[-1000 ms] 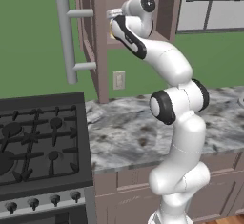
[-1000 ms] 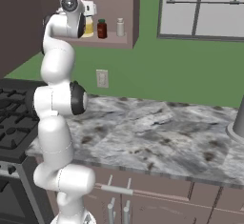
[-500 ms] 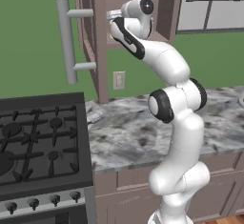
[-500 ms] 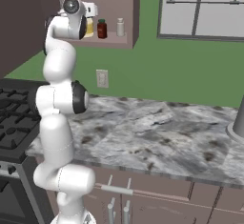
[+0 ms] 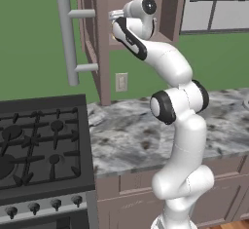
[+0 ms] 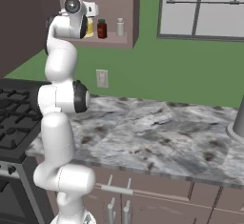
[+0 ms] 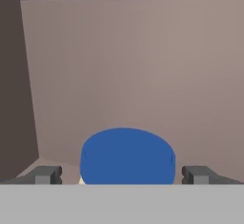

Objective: Collect the paprika, mayonnaise, and shaker from the cabinet and place them next to the stove.

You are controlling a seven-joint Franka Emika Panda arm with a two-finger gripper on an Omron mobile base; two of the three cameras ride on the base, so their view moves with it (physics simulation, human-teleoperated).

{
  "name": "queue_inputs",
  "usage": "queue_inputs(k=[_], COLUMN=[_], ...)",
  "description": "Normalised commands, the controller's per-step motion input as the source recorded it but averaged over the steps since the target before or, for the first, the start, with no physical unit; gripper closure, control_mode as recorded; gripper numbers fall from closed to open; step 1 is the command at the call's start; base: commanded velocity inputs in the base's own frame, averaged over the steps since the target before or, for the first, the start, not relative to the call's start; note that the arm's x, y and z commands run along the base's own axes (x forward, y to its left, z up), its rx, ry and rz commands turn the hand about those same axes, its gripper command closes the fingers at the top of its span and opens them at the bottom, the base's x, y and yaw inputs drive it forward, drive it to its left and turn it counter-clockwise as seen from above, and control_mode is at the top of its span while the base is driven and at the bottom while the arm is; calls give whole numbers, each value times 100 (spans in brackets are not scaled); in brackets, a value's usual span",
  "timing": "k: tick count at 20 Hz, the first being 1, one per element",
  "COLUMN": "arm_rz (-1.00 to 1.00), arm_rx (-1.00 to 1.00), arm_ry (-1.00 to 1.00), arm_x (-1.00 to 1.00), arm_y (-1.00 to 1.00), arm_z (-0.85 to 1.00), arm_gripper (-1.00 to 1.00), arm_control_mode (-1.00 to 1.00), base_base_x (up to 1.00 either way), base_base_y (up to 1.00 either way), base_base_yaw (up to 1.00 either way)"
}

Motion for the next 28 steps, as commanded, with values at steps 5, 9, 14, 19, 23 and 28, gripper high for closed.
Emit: queue_inputs(k=[5,9,14,19,23,28], arm_rz=[0,0,0,0,0,0], arm_rx=[0,0,0,0,0,-2], arm_ry=[0,4,4,4,1,1], arm_x=[5,16,15,9,1,0], arm_y=[0,0,0,0,0,0], arm_z=[0,0,0,-4,-5,-1], arm_gripper=[-100,-100,-100,100,100,100], arm_control_mode=[-100,-100,-100,-100,-100,-100], base_base_x=[0,0,0,0,0,0], base_base_y=[0,0,0,0,0,0], base_base_yaw=[0,0,0,0,0,0])
